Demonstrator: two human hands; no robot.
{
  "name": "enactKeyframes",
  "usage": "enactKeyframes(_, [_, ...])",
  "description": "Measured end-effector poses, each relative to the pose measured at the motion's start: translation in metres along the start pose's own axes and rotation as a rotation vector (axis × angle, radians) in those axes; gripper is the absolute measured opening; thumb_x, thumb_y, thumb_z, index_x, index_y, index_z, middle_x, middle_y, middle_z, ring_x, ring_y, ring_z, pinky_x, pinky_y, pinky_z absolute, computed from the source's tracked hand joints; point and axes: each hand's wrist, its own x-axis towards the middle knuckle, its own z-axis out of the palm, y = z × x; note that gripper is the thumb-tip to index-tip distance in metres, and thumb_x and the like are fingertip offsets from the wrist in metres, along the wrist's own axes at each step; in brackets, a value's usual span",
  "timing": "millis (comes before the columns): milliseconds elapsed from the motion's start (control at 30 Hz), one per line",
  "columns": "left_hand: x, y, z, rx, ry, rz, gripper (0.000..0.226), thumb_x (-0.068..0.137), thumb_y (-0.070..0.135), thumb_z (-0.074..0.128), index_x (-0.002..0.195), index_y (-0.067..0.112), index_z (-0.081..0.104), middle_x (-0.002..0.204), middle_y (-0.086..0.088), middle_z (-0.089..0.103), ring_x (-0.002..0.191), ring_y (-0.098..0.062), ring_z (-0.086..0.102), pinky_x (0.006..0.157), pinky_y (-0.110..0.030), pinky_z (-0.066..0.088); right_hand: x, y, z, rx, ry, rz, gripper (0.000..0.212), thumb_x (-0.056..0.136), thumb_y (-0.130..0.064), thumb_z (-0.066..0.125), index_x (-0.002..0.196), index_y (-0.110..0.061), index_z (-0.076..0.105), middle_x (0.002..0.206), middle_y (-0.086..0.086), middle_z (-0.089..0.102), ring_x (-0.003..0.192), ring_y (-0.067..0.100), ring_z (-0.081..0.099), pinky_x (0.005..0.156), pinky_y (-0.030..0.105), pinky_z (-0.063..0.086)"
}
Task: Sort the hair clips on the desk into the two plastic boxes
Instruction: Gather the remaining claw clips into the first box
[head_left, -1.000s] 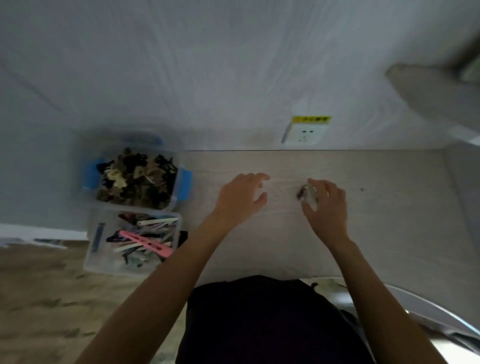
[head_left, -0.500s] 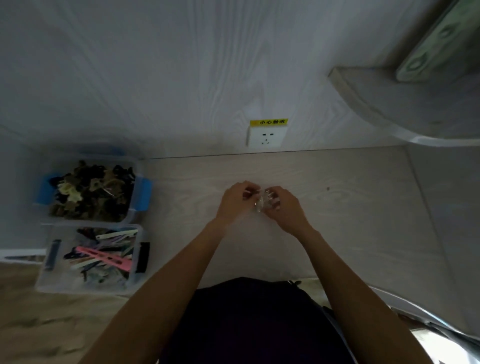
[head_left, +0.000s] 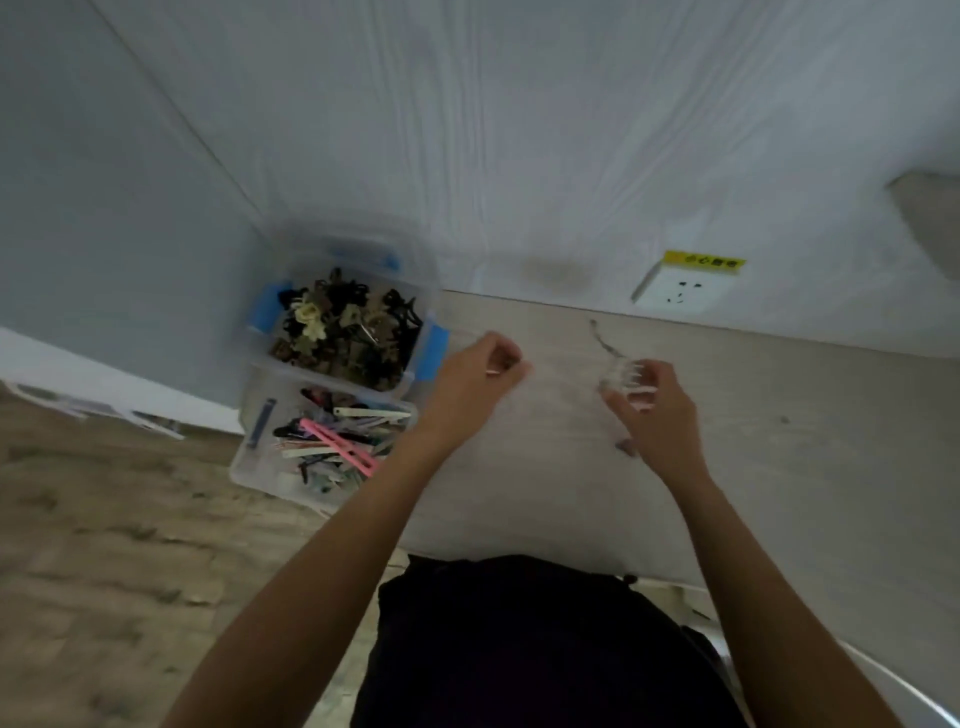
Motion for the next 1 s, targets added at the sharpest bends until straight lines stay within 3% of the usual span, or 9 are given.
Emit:
enactKeyframes(100, [-0.001,-0.002,0.044,0.152,-0.199,0.118,0.017,0.083,0.021,0.067,0.094,0.010,0.060,0.091,-0.004,0.063,0.077,-0.015,0.061,0.077,-0.026,0.051,-0.010,0.036,-0.010,-0.068,0.071,0.177,0.044,0.080,-0.027,0.070,0.115,-0.009,0.050,0.105,0.009,0.064,0.087,0.024,0.064,0.074,0.034,0.050])
enactKeyframes(233, [0.001,0.005,0.102,0.364,-0.451,0.209,0.029,0.082,0.016,0.065,0.110,0.013,0.059,0.107,-0.009,0.058,0.094,-0.025,0.060,0.086,-0.030,0.046,-0.020,0.064,-0.015,-0.221,0.120,0.235,0.036,0.080,-0.023,0.065,0.111,-0.009,0.053,0.108,0.013,0.061,0.097,0.033,0.059,0.077,0.036,0.043])
enactKeyframes(400, [0.004,0.007,0.140,0.535,-0.552,0.330,0.026,0.088,0.012,0.054,0.114,0.009,0.061,0.120,-0.013,0.052,0.092,-0.026,0.058,0.074,-0.027,0.041,-0.022,0.083,-0.018,-0.458,0.078,0.185,0.037,0.088,-0.028,0.056,0.117,-0.006,0.054,0.129,0.017,0.043,0.117,0.036,0.042,0.093,0.037,0.035])
enactKeyframes(500, [0.003,0.006,0.140,0.574,-0.538,0.334,0.017,0.085,0.012,0.060,0.101,0.009,0.063,0.109,-0.013,0.055,0.091,-0.028,0.060,0.072,-0.026,0.038,-0.017,0.082,-0.020,-0.498,0.029,0.125,0.037,0.088,-0.031,0.056,0.112,-0.004,0.054,0.126,0.014,0.048,0.115,0.034,0.044,0.095,0.037,0.033])
enactKeyframes(600, [-0.002,0.006,0.112,0.398,-0.411,0.220,0.016,0.083,0.016,0.065,0.097,0.010,0.064,0.101,-0.009,0.065,0.094,-0.025,0.062,0.082,-0.027,0.043,-0.015,0.067,-0.018,-0.341,0.007,0.114,0.033,0.082,-0.029,0.065,0.102,-0.007,0.052,0.100,0.011,0.060,0.092,0.028,0.054,0.075,0.035,0.041])
enactKeyframes(667, [-0.005,0.008,0.077,0.226,-0.218,0.187,0.015,0.082,0.016,0.067,0.096,0.011,0.065,0.095,0.000,0.068,0.088,-0.014,0.063,0.082,-0.021,0.048,-0.016,0.046,-0.014,-0.140,-0.020,0.123,0.033,0.079,-0.027,0.070,0.095,-0.013,0.046,0.089,0.006,0.058,0.077,0.022,0.054,0.060,0.028,0.040])
enactKeyframes(800, [-0.017,0.004,-0.028,0.153,0.179,0.193,0.018,0.085,0.014,0.065,0.102,0.010,0.064,0.095,0.005,0.062,0.084,0.003,0.054,0.077,-0.001,0.040,-0.015,-0.024,0.019,0.027,-0.094,-0.059,0.034,0.078,-0.024,0.073,0.092,-0.017,0.043,0.079,0.000,0.056,0.064,0.008,0.052,0.054,0.008,0.036])
enactKeyframes(867, [-0.021,-0.012,-0.082,0.289,0.285,0.176,0.021,0.087,0.017,0.063,0.107,0.010,0.063,0.098,0.002,0.062,0.088,-0.003,0.056,0.079,-0.008,0.041,-0.014,-0.066,0.042,0.097,-0.148,-0.169,0.032,0.078,-0.023,0.073,0.093,-0.018,0.045,0.080,-0.002,0.057,0.066,0.001,0.053,0.057,0.006,0.038])
enactKeyframes(1000, [-0.024,-0.056,-0.155,0.501,0.336,0.096,0.024,0.083,0.019,0.068,0.105,0.011,0.064,0.103,-0.009,0.066,0.091,-0.023,0.064,0.079,-0.023,0.044,-0.010,-0.139,0.086,0.108,-0.284,-0.343,0.030,0.082,-0.026,0.068,0.102,-0.014,0.050,0.084,-0.003,0.060,0.068,0.006,0.055,0.060,0.012,0.041])
